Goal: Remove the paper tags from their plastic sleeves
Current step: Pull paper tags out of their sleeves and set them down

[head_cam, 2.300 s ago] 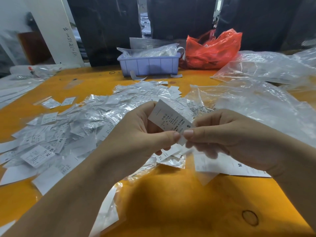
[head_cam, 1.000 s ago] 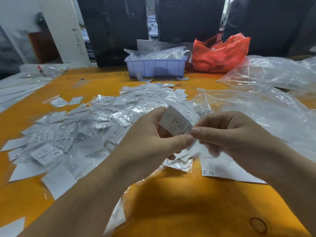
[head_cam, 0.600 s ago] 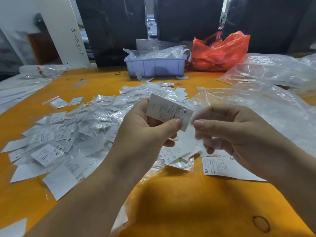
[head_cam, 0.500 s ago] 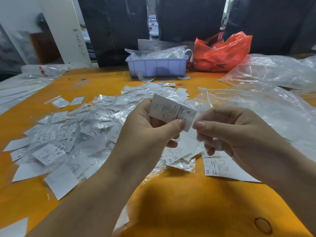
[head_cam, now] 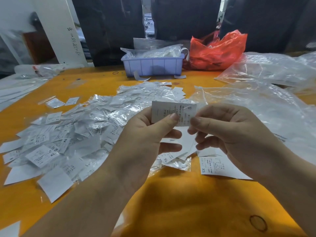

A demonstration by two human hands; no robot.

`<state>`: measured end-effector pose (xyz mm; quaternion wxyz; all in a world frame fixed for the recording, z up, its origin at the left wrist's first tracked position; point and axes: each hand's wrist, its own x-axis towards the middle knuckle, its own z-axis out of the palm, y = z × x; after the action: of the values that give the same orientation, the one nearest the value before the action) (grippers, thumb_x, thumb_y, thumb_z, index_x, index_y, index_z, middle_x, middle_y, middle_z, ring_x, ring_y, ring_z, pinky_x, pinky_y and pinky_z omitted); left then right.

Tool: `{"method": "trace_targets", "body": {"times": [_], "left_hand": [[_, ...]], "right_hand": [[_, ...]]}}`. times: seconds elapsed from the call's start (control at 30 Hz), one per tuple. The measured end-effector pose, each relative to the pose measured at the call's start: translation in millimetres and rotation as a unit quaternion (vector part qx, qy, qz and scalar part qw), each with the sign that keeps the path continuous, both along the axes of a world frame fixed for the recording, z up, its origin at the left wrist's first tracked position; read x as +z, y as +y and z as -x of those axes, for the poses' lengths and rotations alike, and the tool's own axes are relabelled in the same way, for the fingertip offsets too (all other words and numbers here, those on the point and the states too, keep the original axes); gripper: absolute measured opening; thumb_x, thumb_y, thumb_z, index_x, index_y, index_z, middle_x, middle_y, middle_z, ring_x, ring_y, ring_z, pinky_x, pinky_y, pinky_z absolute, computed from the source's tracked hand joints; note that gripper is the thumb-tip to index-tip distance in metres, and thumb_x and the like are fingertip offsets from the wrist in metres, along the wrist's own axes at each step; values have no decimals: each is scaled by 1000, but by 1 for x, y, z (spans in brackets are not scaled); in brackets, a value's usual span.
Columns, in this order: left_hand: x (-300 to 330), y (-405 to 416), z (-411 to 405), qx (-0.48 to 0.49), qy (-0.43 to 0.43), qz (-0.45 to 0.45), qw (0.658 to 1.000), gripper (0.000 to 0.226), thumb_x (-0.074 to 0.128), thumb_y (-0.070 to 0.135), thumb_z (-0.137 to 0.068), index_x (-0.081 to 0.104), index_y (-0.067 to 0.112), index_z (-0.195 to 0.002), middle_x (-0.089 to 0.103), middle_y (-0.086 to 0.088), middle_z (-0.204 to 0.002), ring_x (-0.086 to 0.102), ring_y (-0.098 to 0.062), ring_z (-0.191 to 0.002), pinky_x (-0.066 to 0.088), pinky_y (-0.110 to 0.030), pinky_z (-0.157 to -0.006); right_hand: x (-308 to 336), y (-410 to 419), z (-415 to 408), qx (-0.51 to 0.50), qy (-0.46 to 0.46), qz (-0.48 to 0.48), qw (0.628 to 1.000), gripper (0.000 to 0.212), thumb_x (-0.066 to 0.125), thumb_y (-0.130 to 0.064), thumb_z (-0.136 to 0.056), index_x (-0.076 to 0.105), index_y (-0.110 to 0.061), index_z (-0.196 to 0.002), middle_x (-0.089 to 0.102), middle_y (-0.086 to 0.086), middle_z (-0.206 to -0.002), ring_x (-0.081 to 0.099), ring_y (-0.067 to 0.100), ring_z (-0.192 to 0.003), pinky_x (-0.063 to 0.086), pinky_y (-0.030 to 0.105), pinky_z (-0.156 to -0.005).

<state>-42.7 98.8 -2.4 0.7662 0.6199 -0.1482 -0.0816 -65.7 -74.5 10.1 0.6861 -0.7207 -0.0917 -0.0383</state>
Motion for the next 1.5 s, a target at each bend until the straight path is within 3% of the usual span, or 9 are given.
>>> {"method": "trace_targets", "body": {"times": [0.33,0.53,0.77,0.87,0.97,1.23,1.43,1.5], "left_hand": [[2,7,-2,-30,-52,-164,985,13,75,32,-77,75,23,-86,72,2,-76,63,-7,-65,50,-20,-55],[2,3,0,-50,-69,-161,983,17,62,32,-80,72,19,-86,71,1,-73,63,-11,-66,48,-21,-52],[3,1,3,-22,-69,-141,987,11,66,23,-90,71,18,-81,71,0,-70,62,-10,-61,47,-20,-50],[2,1,3,-18,-65,-140,988,14,61,19,-93,69,15,-82,70,0,-69,61,-10,-60,47,-20,-50],[2,0,3,-24,-68,-146,987,13,63,20,-92,69,16,-81,70,0,-68,59,-11,-60,46,-21,-50],[7,2,3,-71,-59,-167,982,12,64,29,-76,72,29,-68,65,4,-60,51,-5,-50,40,-16,-47],[9,4,2,-103,-46,-172,979,11,65,26,-76,72,23,-67,63,3,-58,50,-5,-48,40,-15,-47],[9,4,2,-107,-43,-180,977,10,66,27,-74,72,22,-68,63,3,-58,50,-6,-49,40,-15,-47]], "right_hand": [[1,-5,-2,-43,-27,-13,999,11,70,-26,-67,74,-16,-65,63,8,-66,50,15,-57,45,25,-52],[0,-7,-2,-25,-13,-8,1000,11,69,-27,-68,72,-17,-62,59,6,-64,47,13,-56,44,24,-53],[-4,-6,-5,-12,-12,-14,1000,11,81,-21,-69,72,-17,-65,56,3,-61,46,13,-54,42,24,-52],[-6,-5,-6,-9,-1,-20,1000,7,73,-23,-69,72,-17,-66,54,3,-61,46,13,-53,42,24,-51],[-6,-4,-5,0,2,-17,1000,12,82,-18,-66,71,-17,-63,53,2,-59,45,13,-52,41,24,-50],[-2,-4,-4,-10,6,-24,1000,18,69,-32,-68,72,-14,-67,59,18,-73,47,15,-57,44,23,-51],[-3,-5,-5,-8,1,0,1000,19,71,-33,-71,71,-15,-64,57,26,-74,48,21,-61,43,22,-50],[-4,-5,-5,-9,0,-1,1000,20,75,-31,-73,69,-15,-63,58,20,-69,48,24,-64,43,22,-49]]}}
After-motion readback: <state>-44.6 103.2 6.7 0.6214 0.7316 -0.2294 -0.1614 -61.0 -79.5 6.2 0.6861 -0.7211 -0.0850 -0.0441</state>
